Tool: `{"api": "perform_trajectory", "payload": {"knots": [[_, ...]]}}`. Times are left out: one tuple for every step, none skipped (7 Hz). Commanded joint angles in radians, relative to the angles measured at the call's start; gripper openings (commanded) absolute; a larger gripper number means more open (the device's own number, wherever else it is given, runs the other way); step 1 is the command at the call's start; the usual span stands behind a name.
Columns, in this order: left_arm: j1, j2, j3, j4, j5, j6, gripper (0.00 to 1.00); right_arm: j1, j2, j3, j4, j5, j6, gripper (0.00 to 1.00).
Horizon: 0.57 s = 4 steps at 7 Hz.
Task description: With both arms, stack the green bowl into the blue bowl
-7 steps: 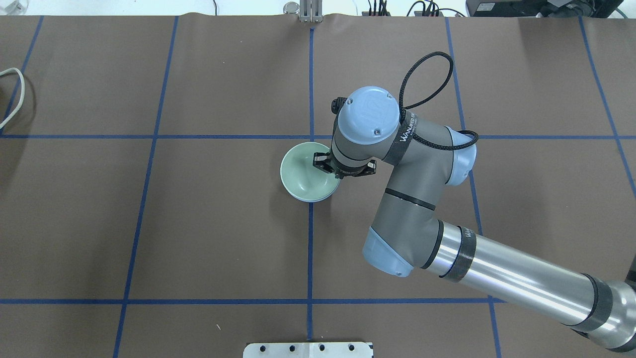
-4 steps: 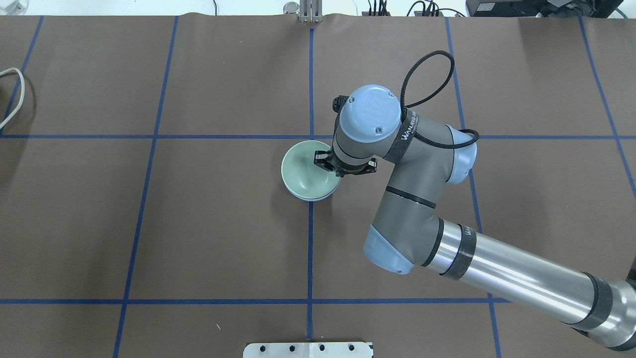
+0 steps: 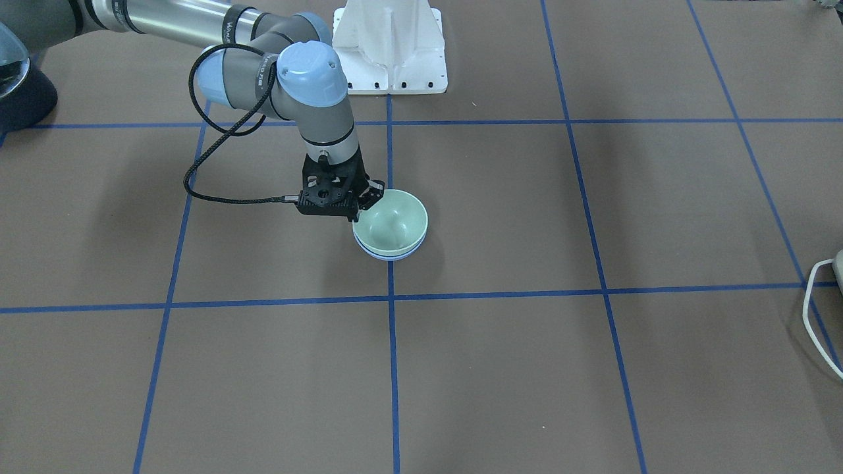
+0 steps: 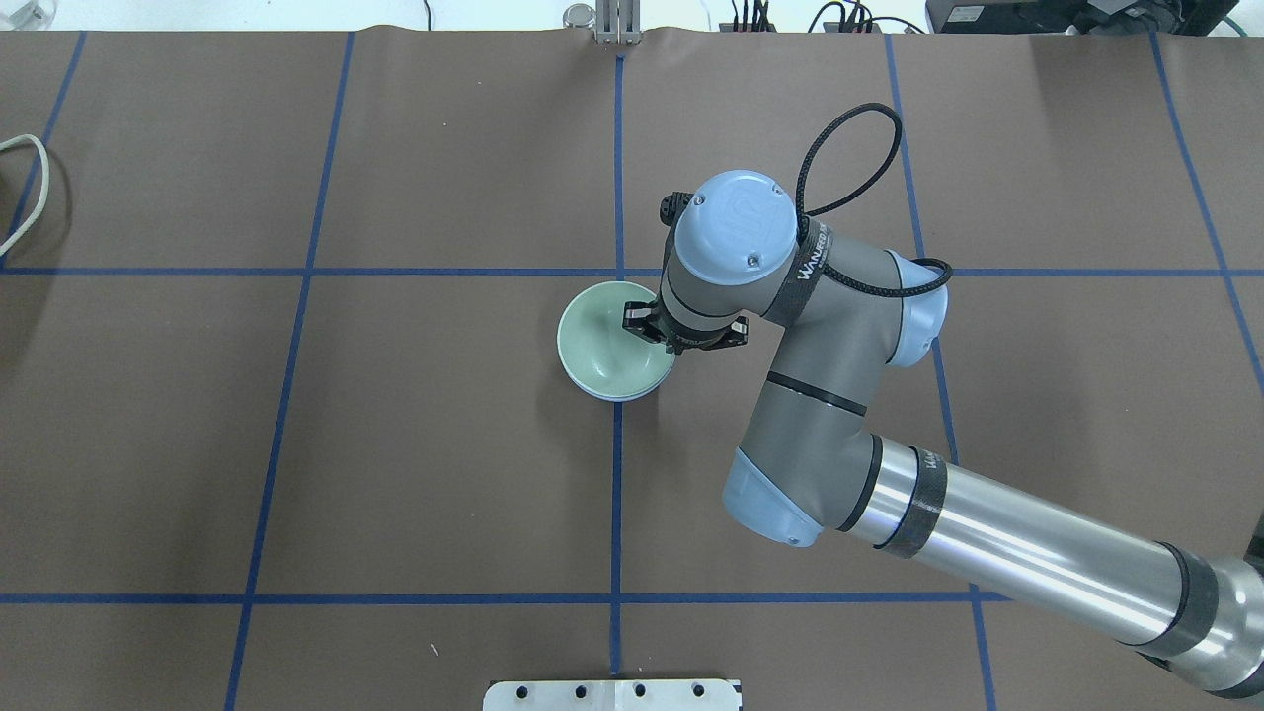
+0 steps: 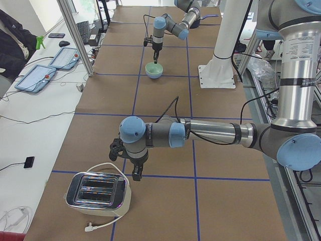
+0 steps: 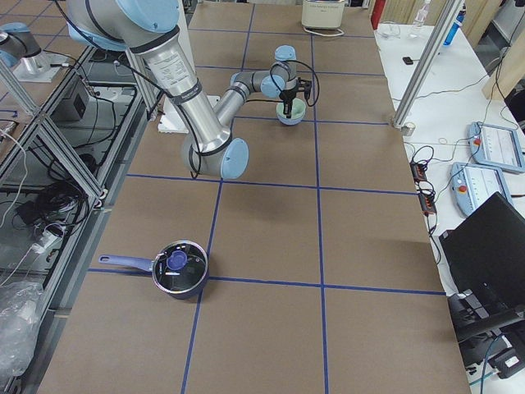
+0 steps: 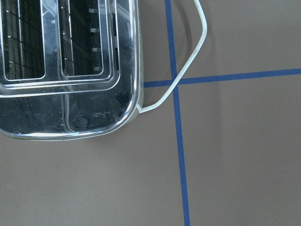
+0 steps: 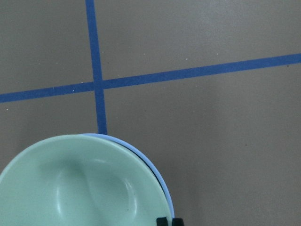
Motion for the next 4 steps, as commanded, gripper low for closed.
{"api": "perform_trajectory", "payload": {"knots": [[0.0,0.0,0.0,0.0,0.0,-0.002,0.98,0.003,0.001,0.002,0.0,0.001,0.0,1.0],[0.0,0.0,0.0,0.0,0.0,-0.003,0.98,0.03,0.005,0.008,0.0,0.017,-0.003,1.0],[0.0,0.0,0.002,0.0,0.0,-0.003,0.98,0.079,0.005,0.019,-0.003,0.063,-0.023,1.0],[0.0,0.0,0.002,0.002,-0.002,-0.006,0.98,0.171,-0.005,0.021,-0.007,0.152,-0.112,1.0]]}}
